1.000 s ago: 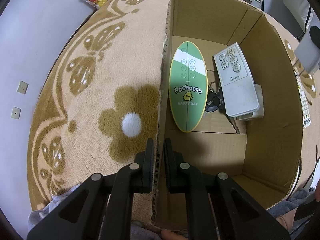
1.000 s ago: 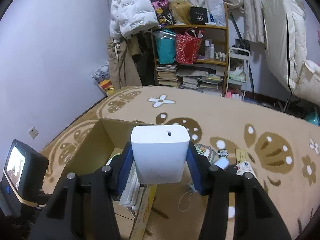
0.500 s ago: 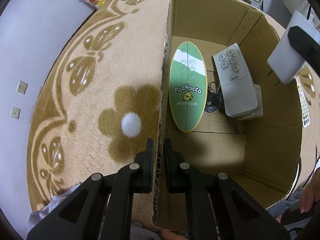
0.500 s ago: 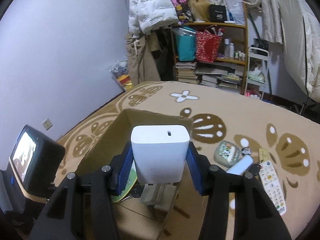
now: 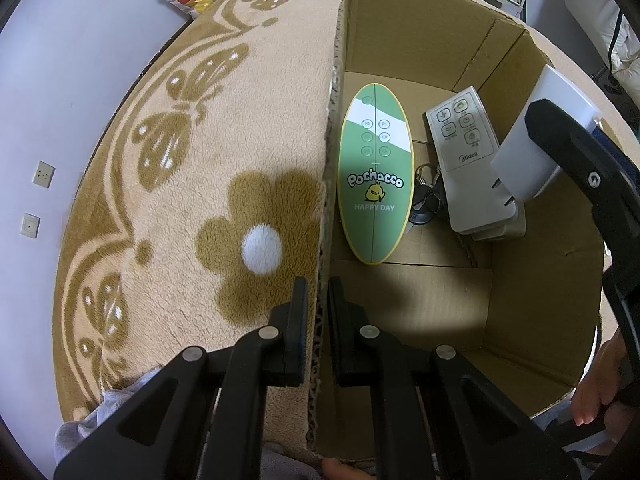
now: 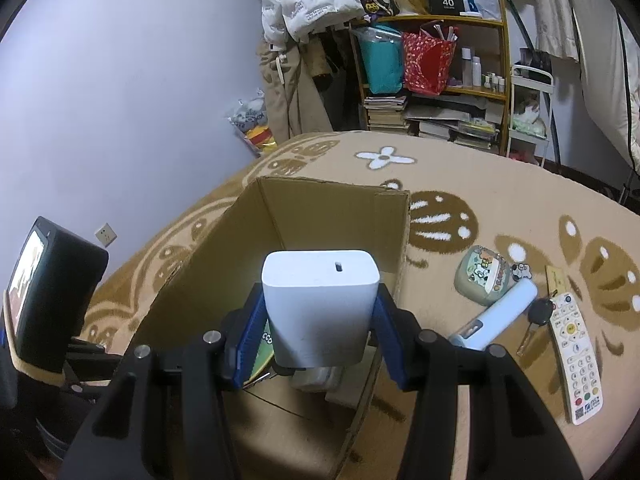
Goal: Organize rigid objects
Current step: 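Carry the white charger into the box and release it beside the remote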
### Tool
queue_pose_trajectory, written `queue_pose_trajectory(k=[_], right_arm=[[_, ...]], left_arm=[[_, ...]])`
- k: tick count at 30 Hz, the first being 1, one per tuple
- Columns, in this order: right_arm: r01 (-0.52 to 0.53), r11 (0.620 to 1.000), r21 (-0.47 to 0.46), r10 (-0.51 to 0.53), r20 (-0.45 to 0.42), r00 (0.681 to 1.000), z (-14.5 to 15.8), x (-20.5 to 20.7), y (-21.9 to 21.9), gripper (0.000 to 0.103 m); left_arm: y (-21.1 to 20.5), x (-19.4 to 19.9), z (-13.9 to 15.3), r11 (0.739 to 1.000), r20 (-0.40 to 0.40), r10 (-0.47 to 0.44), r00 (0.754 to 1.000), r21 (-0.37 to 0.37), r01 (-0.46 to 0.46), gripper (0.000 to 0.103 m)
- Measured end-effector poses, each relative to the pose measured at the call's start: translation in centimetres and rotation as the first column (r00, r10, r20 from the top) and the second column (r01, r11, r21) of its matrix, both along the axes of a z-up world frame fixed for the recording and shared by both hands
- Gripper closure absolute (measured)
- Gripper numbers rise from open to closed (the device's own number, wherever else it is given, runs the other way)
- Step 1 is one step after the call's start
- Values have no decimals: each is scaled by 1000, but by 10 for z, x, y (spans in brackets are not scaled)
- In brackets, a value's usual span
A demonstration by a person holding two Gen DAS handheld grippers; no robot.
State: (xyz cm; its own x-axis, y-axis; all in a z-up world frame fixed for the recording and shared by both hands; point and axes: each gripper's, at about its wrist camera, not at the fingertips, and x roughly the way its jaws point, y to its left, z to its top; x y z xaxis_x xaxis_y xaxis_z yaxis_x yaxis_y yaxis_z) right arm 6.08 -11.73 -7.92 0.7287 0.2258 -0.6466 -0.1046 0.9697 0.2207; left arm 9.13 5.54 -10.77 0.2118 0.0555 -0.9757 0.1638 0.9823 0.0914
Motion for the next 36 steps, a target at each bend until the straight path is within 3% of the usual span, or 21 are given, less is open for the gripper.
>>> queue_pose_trajectory(k=[21, 29, 32, 33, 36], right_arm=[[5, 1000, -26, -5, 10, 1000, 0, -2, 5, 46], [36, 999, -11, -36, 57, 998, 16, -7, -9, 24], [55, 998, -13, -54, 67, 996, 23, -9, -18, 21], [62, 998, -14, -61, 68, 996, 24, -8, -21, 15], [91, 996, -25, -89, 81, 993, 28, -9, -33, 11]], left_arm=[[0, 0, 0, 1000, -1, 0, 1000, -3, 0, 94], [-1, 0, -1, 1000, 0, -1, 1000, 4, 1, 93], [-1, 0, -1, 1000, 0, 0, 1000, 1, 0, 93], [-1, 0, -1, 1000, 0, 0, 1000, 2, 0, 93], [-1, 0, -1, 1000, 0, 0, 1000, 2, 0, 93]])
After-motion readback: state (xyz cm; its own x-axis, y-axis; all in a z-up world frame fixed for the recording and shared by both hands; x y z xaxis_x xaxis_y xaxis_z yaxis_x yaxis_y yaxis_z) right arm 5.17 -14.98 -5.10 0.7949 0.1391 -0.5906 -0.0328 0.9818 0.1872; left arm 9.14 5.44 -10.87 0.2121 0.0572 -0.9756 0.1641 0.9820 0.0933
